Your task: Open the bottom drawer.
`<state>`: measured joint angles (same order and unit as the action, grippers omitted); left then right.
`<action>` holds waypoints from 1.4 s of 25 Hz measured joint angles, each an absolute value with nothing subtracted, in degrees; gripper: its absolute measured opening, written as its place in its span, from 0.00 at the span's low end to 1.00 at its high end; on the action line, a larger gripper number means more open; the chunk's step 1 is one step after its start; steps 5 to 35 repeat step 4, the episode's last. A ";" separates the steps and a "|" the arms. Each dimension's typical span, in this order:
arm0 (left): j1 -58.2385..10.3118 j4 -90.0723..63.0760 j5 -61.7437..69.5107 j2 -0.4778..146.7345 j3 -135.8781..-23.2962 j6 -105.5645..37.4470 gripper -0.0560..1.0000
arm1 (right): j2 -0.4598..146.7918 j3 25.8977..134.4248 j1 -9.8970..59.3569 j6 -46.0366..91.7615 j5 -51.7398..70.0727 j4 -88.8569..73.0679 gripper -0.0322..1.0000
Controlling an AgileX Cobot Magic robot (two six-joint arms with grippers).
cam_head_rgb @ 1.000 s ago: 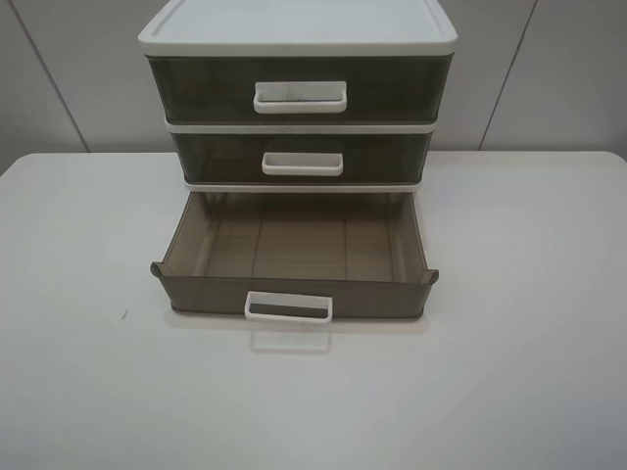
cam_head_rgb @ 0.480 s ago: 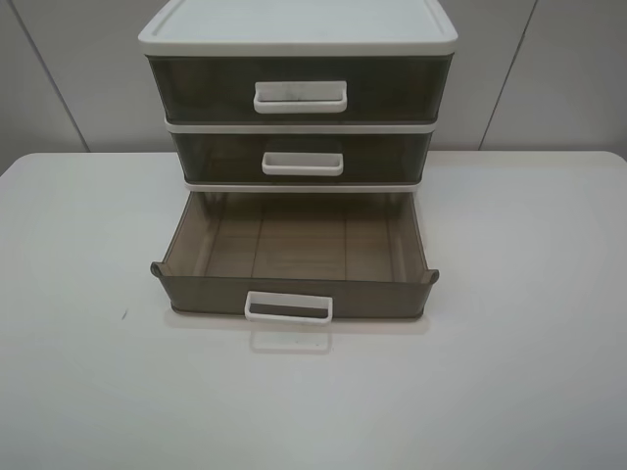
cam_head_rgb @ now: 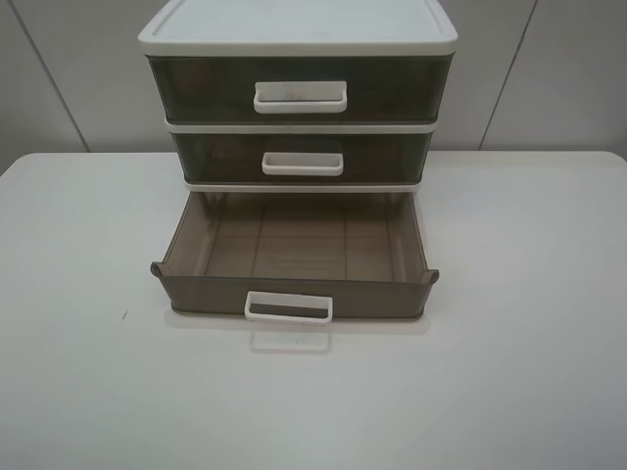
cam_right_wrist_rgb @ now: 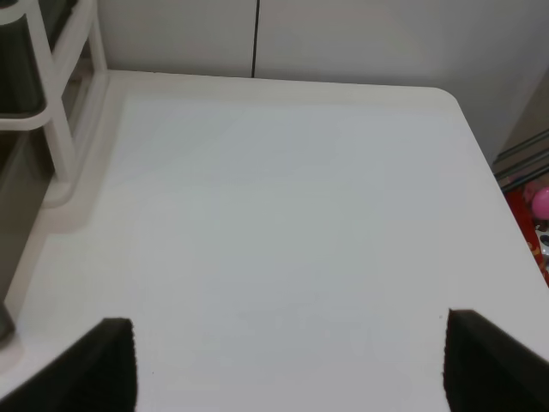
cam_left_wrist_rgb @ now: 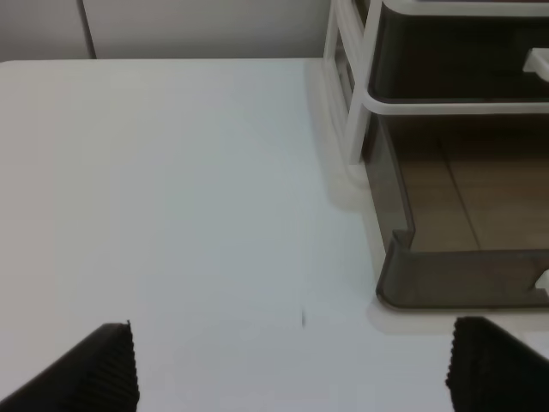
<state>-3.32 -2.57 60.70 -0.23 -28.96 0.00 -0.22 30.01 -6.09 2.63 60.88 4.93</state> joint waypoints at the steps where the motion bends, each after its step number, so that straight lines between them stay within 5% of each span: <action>1: -3.32 -2.57 60.70 -0.23 -28.96 0.00 0.76 | -0.22 30.01 -6.09 2.63 60.88 4.93 0.73; 35: -3.32 -2.57 60.70 -0.23 -28.96 0.00 0.76 | -0.22 30.01 -6.09 2.63 60.88 4.82 0.73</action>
